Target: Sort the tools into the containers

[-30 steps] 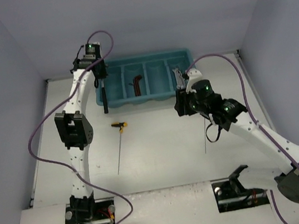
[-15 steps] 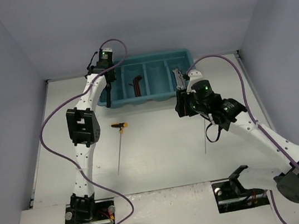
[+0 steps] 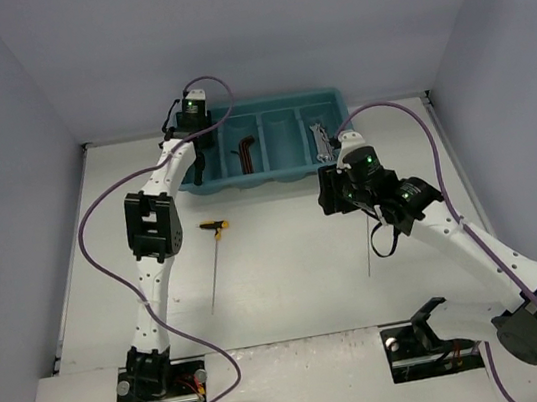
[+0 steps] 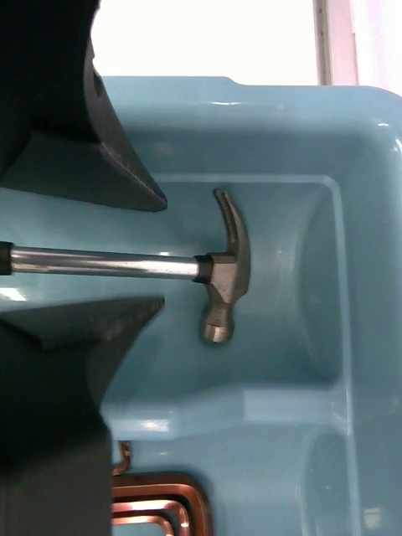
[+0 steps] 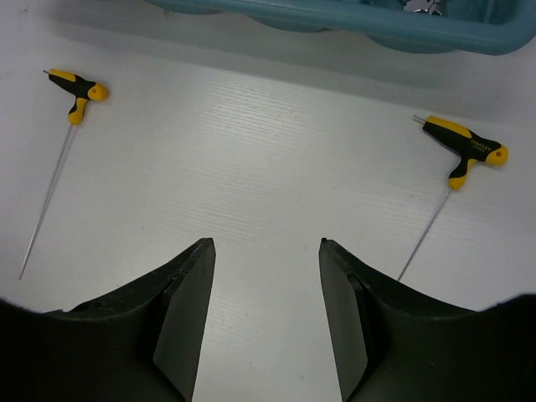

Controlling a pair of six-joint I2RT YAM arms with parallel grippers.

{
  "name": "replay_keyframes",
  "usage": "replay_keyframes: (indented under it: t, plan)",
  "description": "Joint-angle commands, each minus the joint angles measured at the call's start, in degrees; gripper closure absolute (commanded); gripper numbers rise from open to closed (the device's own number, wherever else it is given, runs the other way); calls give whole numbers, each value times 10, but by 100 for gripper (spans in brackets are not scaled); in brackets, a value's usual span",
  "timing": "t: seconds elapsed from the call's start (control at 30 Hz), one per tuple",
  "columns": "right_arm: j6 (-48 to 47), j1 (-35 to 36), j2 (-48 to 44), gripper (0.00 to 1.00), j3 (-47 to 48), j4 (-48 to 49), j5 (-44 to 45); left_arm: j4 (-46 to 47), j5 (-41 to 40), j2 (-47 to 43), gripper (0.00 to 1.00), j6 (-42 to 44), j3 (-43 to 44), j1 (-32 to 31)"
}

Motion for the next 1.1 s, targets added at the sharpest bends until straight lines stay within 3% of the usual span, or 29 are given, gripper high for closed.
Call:
replay_keyframes:
  t: [0.0,0.2,0.37,0.47,0.6,0.77,1.07]
  plan:
    - [6,-3,-13,50,19,-1,32,78,-2,-94,51,0,-10,0]
    - [61,-22,-3,50,-8,-27,87,63,15,-206,46,-21,-43,-7]
    - [114,-83,19,50,-52,-34,79,-17,33,-314,39,-39,-106,-19]
    - [128,-134,39,50,-63,-34,63,-54,37,-409,36,-66,-197,-32]
    - [121,-159,98,51,-45,-33,61,-60,4,-545,31,-64,-359,-67]
    - [95,-176,191,53,-4,-24,71,-92,30,-700,29,-109,-521,-87]
    - [85,-213,306,58,28,42,54,-179,29,-892,28,-125,-664,-92]
